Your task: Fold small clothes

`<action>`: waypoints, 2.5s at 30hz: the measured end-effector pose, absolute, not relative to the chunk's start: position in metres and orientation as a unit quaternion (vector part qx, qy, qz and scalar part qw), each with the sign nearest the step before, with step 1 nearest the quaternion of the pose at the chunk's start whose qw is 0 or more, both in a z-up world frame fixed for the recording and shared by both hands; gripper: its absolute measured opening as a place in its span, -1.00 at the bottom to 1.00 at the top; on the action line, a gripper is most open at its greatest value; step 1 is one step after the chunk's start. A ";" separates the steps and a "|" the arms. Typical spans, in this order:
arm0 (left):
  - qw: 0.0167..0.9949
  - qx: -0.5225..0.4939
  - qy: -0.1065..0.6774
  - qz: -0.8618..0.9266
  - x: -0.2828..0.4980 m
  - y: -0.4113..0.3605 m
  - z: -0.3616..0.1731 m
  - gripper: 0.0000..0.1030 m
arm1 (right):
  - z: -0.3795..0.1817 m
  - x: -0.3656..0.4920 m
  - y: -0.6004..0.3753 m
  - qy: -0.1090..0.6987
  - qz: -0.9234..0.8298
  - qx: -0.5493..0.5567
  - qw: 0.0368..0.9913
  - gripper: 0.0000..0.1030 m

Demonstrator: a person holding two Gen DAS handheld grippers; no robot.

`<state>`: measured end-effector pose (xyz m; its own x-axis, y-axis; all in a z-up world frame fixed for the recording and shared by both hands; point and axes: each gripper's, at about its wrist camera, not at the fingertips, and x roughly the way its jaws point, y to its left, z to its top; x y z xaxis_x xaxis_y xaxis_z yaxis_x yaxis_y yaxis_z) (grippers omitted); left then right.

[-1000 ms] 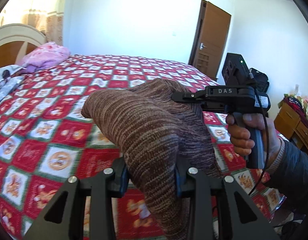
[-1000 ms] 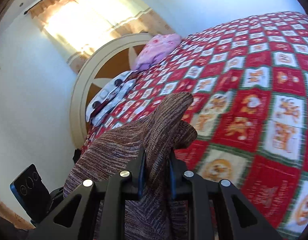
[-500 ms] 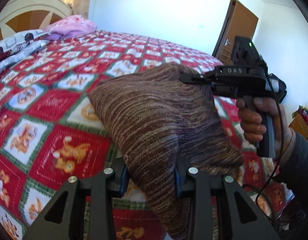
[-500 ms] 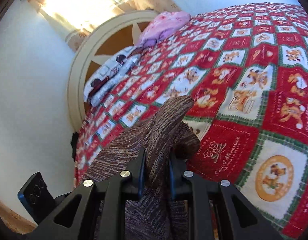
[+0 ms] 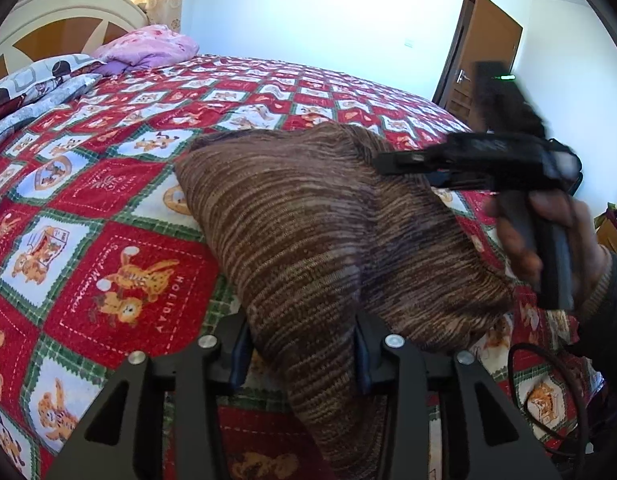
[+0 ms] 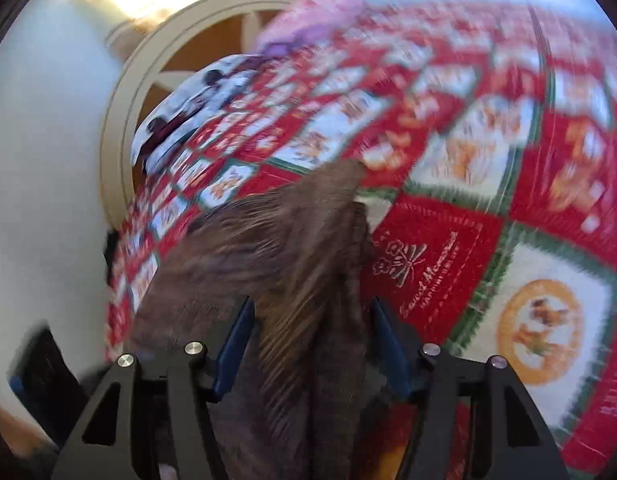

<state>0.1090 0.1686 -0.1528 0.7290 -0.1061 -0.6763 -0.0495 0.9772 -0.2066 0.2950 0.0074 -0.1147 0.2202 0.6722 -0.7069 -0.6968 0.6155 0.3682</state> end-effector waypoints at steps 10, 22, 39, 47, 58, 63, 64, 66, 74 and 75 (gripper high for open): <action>0.924 -0.093 0.371 -0.010 0.109 0.163 -0.147 0.13 | -0.097 0.203 -0.049 0.457 0.441 -0.043 0.772 -0.28; 0.941 -0.056 0.333 0.015 0.098 0.160 -0.120 0.42 | -0.134 0.176 -0.063 0.480 0.397 -0.116 0.774 -0.92; 0.935 -0.071 0.342 0.066 0.128 0.192 -0.142 0.58 | -0.085 0.214 0.019 0.392 0.440 -0.126 0.798 0.00; 0.932 -0.088 0.343 0.073 0.130 0.197 -0.152 0.87 | -0.125 0.237 0.014 0.422 0.407 -0.113 0.802 -0.07; 0.930 -0.070 0.350 0.092 0.132 0.187 -0.148 0.89 | -0.135 0.247 0.001 0.437 0.362 -0.091 0.818 -0.04; 0.927 -0.075 0.355 0.098 0.127 0.186 -0.146 0.89 | -0.132 0.248 -0.006 0.441 0.353 -0.079 0.821 -0.04; 0.927 -0.074 0.355 0.099 0.124 0.185 -0.144 0.89 | -0.130 0.247 -0.009 0.437 0.348 -0.076 0.826 -0.01; 0.928 -0.067 0.352 0.100 0.120 0.184 -0.140 0.89 | -0.126 0.246 -0.015 0.431 0.340 -0.072 0.833 -0.01; 0.936 -0.043 0.330 0.115 0.091 0.172 -0.105 0.89 | -0.094 0.223 -0.029 0.401 0.320 -0.069 0.855 0.10; 0.939 -0.041 0.321 0.115 0.084 0.170 -0.099 0.89 | -0.086 0.214 -0.030 0.390 0.321 -0.071 0.860 0.10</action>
